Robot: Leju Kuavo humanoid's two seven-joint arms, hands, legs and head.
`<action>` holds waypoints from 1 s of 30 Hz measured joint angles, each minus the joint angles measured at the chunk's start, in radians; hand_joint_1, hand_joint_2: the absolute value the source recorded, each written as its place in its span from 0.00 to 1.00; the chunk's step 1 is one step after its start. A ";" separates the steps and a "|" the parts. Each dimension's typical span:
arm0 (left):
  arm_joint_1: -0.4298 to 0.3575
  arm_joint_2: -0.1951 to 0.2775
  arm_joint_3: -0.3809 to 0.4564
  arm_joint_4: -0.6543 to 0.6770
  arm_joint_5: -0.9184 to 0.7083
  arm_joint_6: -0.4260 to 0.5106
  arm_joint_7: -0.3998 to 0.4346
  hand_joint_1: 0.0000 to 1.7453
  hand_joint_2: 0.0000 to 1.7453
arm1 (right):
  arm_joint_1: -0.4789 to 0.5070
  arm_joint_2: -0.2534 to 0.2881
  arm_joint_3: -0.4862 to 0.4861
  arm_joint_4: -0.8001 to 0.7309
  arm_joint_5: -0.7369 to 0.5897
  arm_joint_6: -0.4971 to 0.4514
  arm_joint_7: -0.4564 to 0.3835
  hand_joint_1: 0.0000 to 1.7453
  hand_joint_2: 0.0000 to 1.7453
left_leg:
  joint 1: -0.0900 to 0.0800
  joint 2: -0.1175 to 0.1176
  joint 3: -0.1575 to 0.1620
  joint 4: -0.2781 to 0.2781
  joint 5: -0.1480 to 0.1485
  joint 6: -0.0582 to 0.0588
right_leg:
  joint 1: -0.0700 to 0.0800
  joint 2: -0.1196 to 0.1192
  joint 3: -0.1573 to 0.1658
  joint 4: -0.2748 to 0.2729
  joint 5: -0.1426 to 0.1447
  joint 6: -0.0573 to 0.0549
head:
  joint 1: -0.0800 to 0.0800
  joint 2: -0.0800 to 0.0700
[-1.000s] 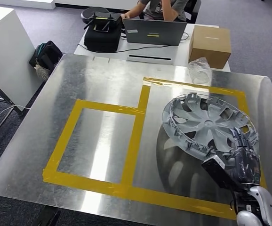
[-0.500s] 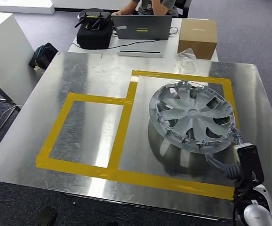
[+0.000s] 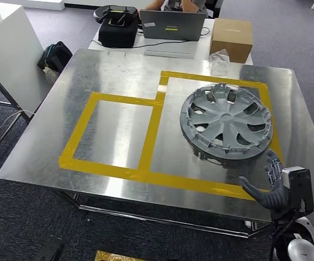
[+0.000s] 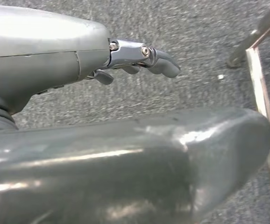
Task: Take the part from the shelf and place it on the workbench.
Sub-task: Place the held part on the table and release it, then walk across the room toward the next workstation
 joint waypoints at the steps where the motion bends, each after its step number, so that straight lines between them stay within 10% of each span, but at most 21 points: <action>1: 0.000 0.000 0.000 0.001 0.000 0.000 0.000 0.00 0.00 | 0.000 0.000 0.000 0.000 -0.004 0.001 -0.011 0.00 0.25 | 0.000 0.000 -0.017 0.001 0.012 -0.001 | 0.001 0.000 0.028 -0.012 0.024 -0.001 | 0.000 0.000; 2: 0.000 -0.001 0.000 0.002 0.000 0.000 -0.001 0.00 0.00 | 0.000 0.000 0.000 -0.002 -0.005 0.001 -0.027 0.00 0.00 | 0.000 0.001 -0.033 0.003 0.024 -0.004 | 0.001 0.000 0.075 -0.059 0.050 -0.002 | 0.000 0.000; 6: 0.005 -0.002 0.005 0.004 0.005 0.001 -0.006 0.00 0.00 | 0.001 0.002 0.007 -0.029 0.046 -0.015 -0.121 0.00 0.00 | -0.003 0.000 -0.068 0.012 0.065 -0.022 | 0.007 0.002 0.255 -0.312 0.026 -0.011 | 0.000 0.000; 9: 0.012 0.000 0.016 0.004 0.013 0.000 -0.015 0.00 0.00 | 0.010 0.020 0.025 -0.057 0.122 -0.048 -0.214 0.00 0.00 | 0.003 0.001 -0.074 0.018 0.066 -0.040 | 0.010 0.001 0.239 -0.317 0.039 -0.034 | 0.001 0.000; 13: 0.016 0.001 0.027 0.004 0.016 -0.006 -0.019 0.00 0.00 | 0.015 0.053 0.059 -0.085 0.169 -0.070 -0.268 0.00 0.00 | 0.010 0.000 -0.131 0.210 -0.119 -0.064 | 0.008 -0.002 0.190 -0.317 0.091 -0.055 | -0.004 0.000; 16: 0.016 0.001 0.030 0.004 0.017 -0.008 -0.019 0.00 0.00 | 0.017 0.064 0.070 -0.091 0.172 -0.073 -0.270 0.00 0.00 | 0.016 0.001 -0.117 0.306 -0.124 -0.070 | 0.008 -0.002 0.142 -0.314 0.130 -0.049 | -0.004 0.000; 20: 0.010 0.001 0.031 0.004 0.016 -0.009 -0.019 0.00 0.00 | 0.016 0.069 0.074 -0.099 0.173 -0.073 -0.271 0.00 0.00 | 0.021 -0.001 0.087 0.057 -0.083 -0.062 | 0.010 -0.003 0.100 -0.311 0.170 -0.031 | -0.003 0.000; 23: 0.008 0.001 0.034 0.004 0.018 -0.010 -0.019 0.00 0.00 | 0.014 0.072 0.079 -0.104 0.194 -0.081 -0.287 0.00 0.00 | 0.012 -0.003 0.120 -0.021 -0.088 -0.037 | 0.005 -0.008 0.086 -0.316 0.203 -0.015 | -0.003 0.000; 26: 0.011 0.005 0.045 0.004 0.033 -0.020 -0.020 0.00 0.00 | 0.014 0.080 0.099 -0.102 0.253 -0.105 -0.312 0.00 0.00 | 0.010 -0.006 0.087 -0.025 -0.053 -0.013 | 0.000 -0.007 0.054 -0.262 0.138 -0.004 | -0.002 0.000; 28: 0.009 0.007 0.056 0.004 0.052 -0.032 -0.030 0.00 0.00 | 0.011 0.088 0.117 -0.098 0.285 -0.127 -0.321 0.00 0.00 | 0.008 -0.012 0.057 -0.024 -0.028 -0.005 | 0.001 -0.006 0.020 -0.132 0.030 -0.004 | 0.000 0.000; 30: 0.010 0.007 0.071 0.004 0.074 -0.047 -0.054 0.00 0.00 | 0.013 0.096 0.135 -0.093 0.297 -0.154 -0.333 0.00 0.00 | 0.004 -0.022 0.024 -0.023 -0.002 -0.004 | 0.003 -0.005 0.011 -0.021 -0.013 -0.007 | 0.001 0.000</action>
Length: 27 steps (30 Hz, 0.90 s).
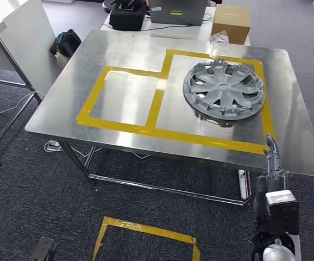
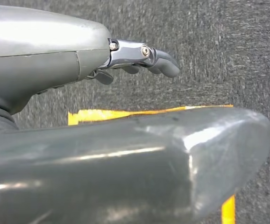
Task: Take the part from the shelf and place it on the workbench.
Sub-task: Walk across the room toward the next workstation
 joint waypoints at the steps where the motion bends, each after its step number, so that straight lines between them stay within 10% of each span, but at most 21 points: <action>1: 0.001 -0.001 0.008 0.000 0.010 -0.007 -0.016 0.00 0.00 | 0.004 0.003 0.007 0.002 -0.002 -0.018 -0.011 0.00 0.00 | -0.001 -0.007 -0.016 0.001 0.013 -0.001 | 0.002 0.001 0.017 0.010 0.013 -0.003 | 0.000 0.000; 4: 0.001 -0.007 0.028 0.002 0.027 -0.021 -0.052 0.00 0.00 | 0.016 0.012 0.021 0.006 -0.008 -0.083 -0.056 0.00 0.00 | -0.003 -0.031 -0.058 0.002 0.049 -0.008 | 0.008 0.041 0.165 -0.159 0.073 -0.019 | 0.000 0.000; 7: 0.001 -0.011 0.040 0.002 0.029 -0.023 -0.066 0.00 0.00 | 0.025 0.031 0.026 0.009 0.010 -0.157 -0.096 0.00 0.00 | -0.001 -0.057 -0.085 -0.001 0.090 -0.022 | 0.011 0.078 0.275 -0.328 0.053 -0.023 | -0.001 0.000; 10: 0.006 -0.011 0.050 0.004 0.024 -0.021 -0.071 0.00 0.00 | 0.035 0.052 0.028 0.012 0.028 -0.212 -0.119 0.00 0.00 | 0.001 -0.057 -0.105 -0.003 0.093 -0.040 | 0.010 0.046 0.257 -0.343 0.079 -0.033 | -0.003 0.000; 14: 0.002 -0.015 0.052 0.005 0.022 -0.020 -0.072 0.00 0.00 | 0.048 0.067 0.030 0.016 0.035 -0.234 -0.128 0.00 0.00 | 0.012 0.011 -0.192 0.240 -0.067 -0.066 | 0.006 -0.010 0.223 -0.342 0.108 -0.049 | -0.008 0.000; 16: 0.002 -0.018 0.052 0.005 0.022 -0.020 -0.072 0.00 0.00 | 0.050 0.072 0.031 0.019 0.036 -0.236 -0.129 0.00 0.00 | 0.019 0.016 -0.193 0.309 -0.081 -0.074 | 0.006 -0.038 0.204 -0.330 0.113 -0.048 | -0.008 0.000; 21: -0.004 -0.019 0.053 0.005 0.022 -0.020 -0.072 0.00 0.00 | 0.050 0.080 0.031 0.020 0.038 -0.237 -0.131 0.00 0.00 | 0.015 0.075 0.007 0.043 -0.021 -0.065 | 0.012 -0.092 0.172 -0.298 0.115 -0.034 | -0.007 0.000; 24: -0.003 -0.018 0.055 0.005 0.019 -0.020 -0.073 0.00 0.00 | 0.050 0.082 0.032 0.021 0.047 -0.254 -0.137 0.00 0.00 | 0.008 0.061 0.002 0.023 -0.014 -0.040 | 0.011 -0.109 0.167 -0.292 0.120 -0.017 | -0.004 0.000; 27: -0.004 -0.016 0.056 0.005 0.010 -0.021 -0.077 0.00 0.00 | 0.055 0.085 0.032 0.025 0.072 -0.308 -0.154 0.00 0.00 | 0.008 0.038 -0.026 0.021 0.011 -0.015 | 0.006 -0.041 0.135 -0.222 0.046 -0.003 | -0.003 0.000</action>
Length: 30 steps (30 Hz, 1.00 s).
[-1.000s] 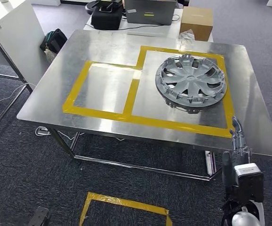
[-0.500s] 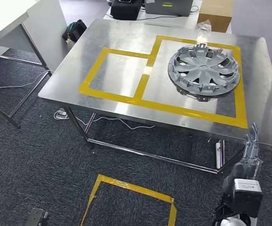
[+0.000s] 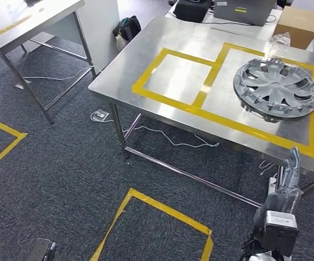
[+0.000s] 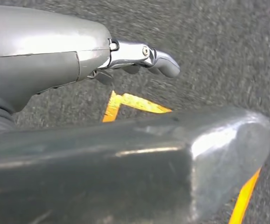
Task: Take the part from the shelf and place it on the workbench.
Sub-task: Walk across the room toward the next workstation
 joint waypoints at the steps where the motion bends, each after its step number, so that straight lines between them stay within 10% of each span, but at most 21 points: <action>1: -0.003 0.000 0.000 0.000 -0.001 -0.001 -0.002 0.00 0.00 | 0.003 0.000 0.000 0.001 0.006 -0.013 -0.003 0.00 0.00 | -0.001 -0.010 -0.012 0.000 0.010 0.005 | 0.002 0.025 -0.020 0.060 -0.048 -0.001 | 0.001 0.000; 3: -0.009 0.000 0.000 0.000 -0.006 -0.006 -0.005 0.00 0.00 | 0.007 0.001 -0.002 0.005 0.014 -0.032 -0.005 0.00 0.00 | -0.006 -0.032 -0.041 0.000 0.033 0.009 | 0.006 0.042 -0.054 0.191 -0.123 -0.009 | 0.000 0.000; 5: -0.009 0.002 0.000 0.000 -0.014 -0.015 -0.007 0.00 0.00 | 0.010 0.001 -0.003 0.009 0.025 -0.048 -0.004 0.00 0.00 | -0.011 -0.055 -0.072 0.001 0.058 0.010 | 0.012 0.045 -0.040 0.221 -0.110 -0.022 | 0.000 0.000; 9: -0.009 0.005 0.000 0.002 -0.028 -0.040 -0.008 0.00 0.00 | 0.017 0.001 -0.007 0.012 0.041 -0.059 0.006 0.00 0.00 | -0.015 -0.104 -0.125 0.002 0.111 -0.001 | 0.018 0.111 0.129 -0.024 -0.035 -0.045 | -0.001 0.000; 13: -0.002 0.017 -0.001 0.004 -0.041 -0.048 -0.012 0.00 0.00 | 0.025 0.002 -0.009 0.015 0.063 -0.060 0.018 0.00 0.00 | -0.013 -0.136 -0.133 -0.008 0.148 -0.018 | 0.020 0.100 0.147 -0.080 -0.038 -0.051 | 0.006 0.000; 15: 0.004 0.021 -0.001 0.006 -0.042 -0.048 -0.014 0.00 0.00 | 0.031 0.003 -0.011 0.013 0.072 -0.060 0.026 0.00 0.00 | -0.013 -0.098 -0.149 0.033 0.090 -0.027 | 0.017 0.072 0.135 -0.082 -0.018 -0.061 | -0.002 0.000; 19: 0.002 0.017 -0.001 0.007 -0.049 -0.046 -0.019 0.00 0.00 | 0.045 0.003 -0.014 0.009 0.079 -0.058 0.039 0.00 0.00 | 0.003 -0.026 -0.207 0.284 -0.072 -0.051 | 0.015 0.010 0.098 -0.081 0.011 -0.060 | -0.010 0.000; 21: 0.005 0.016 -0.001 0.008 -0.050 -0.043 -0.021 0.00 0.00 | 0.048 0.003 -0.015 0.009 0.073 -0.058 0.039 0.00 0.00 | 0.015 -0.016 -0.172 0.296 -0.053 -0.062 | 0.012 -0.020 0.086 -0.080 0.020 -0.052 | -0.011 0.000; 25: 0.006 0.015 -0.001 0.008 -0.053 -0.040 -0.033 0.00 0.00 | 0.051 0.004 -0.016 0.008 0.047 -0.055 0.034 0.00 0.00 | 0.017 0.069 0.016 0.052 -0.026 -0.065 | 0.013 -0.072 0.084 -0.075 0.024 -0.030 | -0.012 0.000; 28: 0.012 0.017 -0.001 0.009 -0.056 -0.039 -0.044 0.00 0.00 | 0.050 0.004 -0.016 0.007 0.024 -0.047 0.030 0.00 0.00 | 0.009 0.051 0.019 0.023 -0.033 -0.031 | 0.010 -0.094 0.087 -0.070 0.021 -0.011 | -0.008 0.000; 30: 0.016 0.019 -0.001 0.010 -0.055 -0.038 -0.049 0.00 0.00 | 0.049 0.004 -0.016 0.007 0.012 -0.042 0.027 0.00 0.00 | 0.008 0.027 0.012 0.020 -0.025 -0.013 | 0.004 -0.043 0.066 -0.029 -0.009 0.000 | -0.005 0.000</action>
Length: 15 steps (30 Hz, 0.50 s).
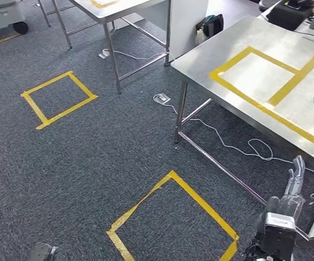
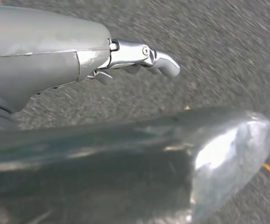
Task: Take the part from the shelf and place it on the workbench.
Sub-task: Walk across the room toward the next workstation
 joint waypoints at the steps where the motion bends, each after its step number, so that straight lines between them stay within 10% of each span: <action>1: 0.000 0.000 0.000 0.000 0.002 0.001 -0.002 0.00 0.00 | 0.001 0.000 0.000 0.001 -0.004 0.001 -0.001 0.00 0.00 | 0.000 -0.012 -0.004 -0.001 0.004 0.007 | -0.002 0.038 -0.026 0.054 -0.030 0.003 | 0.002 0.000; 5: 0.004 -0.001 0.005 0.000 0.008 0.006 -0.011 0.00 0.00 | 0.008 0.000 0.001 0.012 -0.012 0.003 -0.002 0.00 0.00 | -0.012 -0.068 -0.020 -0.001 0.017 0.023 | -0.001 0.086 -0.142 0.280 -0.105 -0.005 | 0.005 0.000; 9: 0.013 -0.006 0.010 0.000 0.009 0.009 -0.013 0.00 0.00 | 0.010 0.000 0.002 0.015 -0.015 0.003 -0.003 0.00 0.00 | -0.019 -0.124 -0.027 0.001 0.031 0.020 | 0.004 0.145 -0.038 0.047 0.019 -0.028 | 0.005 0.000; 11: 0.014 -0.010 0.012 0.000 0.009 0.009 -0.014 0.00 0.00 | 0.010 0.000 0.002 0.015 -0.015 0.003 -0.003 0.00 0.00 | -0.017 -0.147 -0.036 0.001 0.038 0.010 | 0.005 0.176 -0.009 -0.025 0.037 -0.031 | 0.004 0.000; 15: 0.023 -0.009 0.016 0.001 0.009 0.010 -0.015 0.00 0.00 | 0.010 0.000 0.001 0.016 -0.016 0.004 -0.004 0.00 0.00 | -0.012 -0.146 -0.062 0.023 0.029 -0.014 | 0.005 0.133 -0.003 -0.044 0.057 -0.046 | 0.003 0.000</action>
